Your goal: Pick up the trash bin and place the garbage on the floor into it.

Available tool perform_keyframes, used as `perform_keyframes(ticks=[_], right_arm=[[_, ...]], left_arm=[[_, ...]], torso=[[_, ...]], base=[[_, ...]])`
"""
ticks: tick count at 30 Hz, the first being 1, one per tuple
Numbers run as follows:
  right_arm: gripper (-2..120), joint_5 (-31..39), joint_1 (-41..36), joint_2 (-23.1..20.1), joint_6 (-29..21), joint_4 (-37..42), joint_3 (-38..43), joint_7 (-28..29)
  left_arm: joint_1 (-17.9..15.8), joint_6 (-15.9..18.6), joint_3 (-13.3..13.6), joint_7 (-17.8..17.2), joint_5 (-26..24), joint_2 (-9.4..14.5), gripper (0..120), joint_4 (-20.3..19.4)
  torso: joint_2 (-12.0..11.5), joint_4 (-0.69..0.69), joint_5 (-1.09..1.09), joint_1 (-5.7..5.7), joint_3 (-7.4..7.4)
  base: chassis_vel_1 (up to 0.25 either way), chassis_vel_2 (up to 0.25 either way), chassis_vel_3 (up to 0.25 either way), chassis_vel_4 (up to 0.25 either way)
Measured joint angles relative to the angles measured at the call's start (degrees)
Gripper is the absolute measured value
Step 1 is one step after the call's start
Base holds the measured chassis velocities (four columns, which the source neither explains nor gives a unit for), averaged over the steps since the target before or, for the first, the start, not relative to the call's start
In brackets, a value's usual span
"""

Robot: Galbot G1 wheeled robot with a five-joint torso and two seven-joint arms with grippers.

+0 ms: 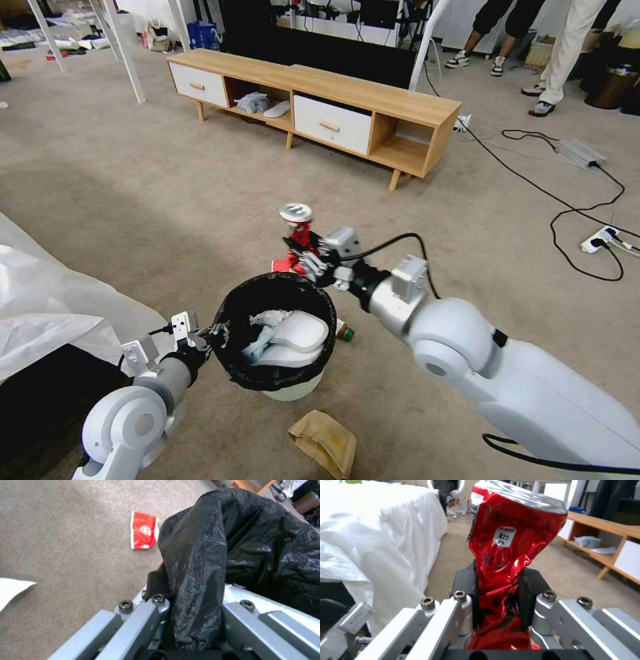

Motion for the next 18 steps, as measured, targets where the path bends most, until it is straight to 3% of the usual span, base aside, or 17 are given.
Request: perform_keyframes(ticks=[18], right_arm=[[20,-2.4,-1.8,0.7,0.1,-1.3,-4.4,0.8]], left_arm=[[0.1,0.0,0.9,1.8,3.0,0.4,0,-1.7]], torso=[[0.0,0.00,0.01,0.00,0.00]], base=[[0.000,0.000,0.000,0.000]])
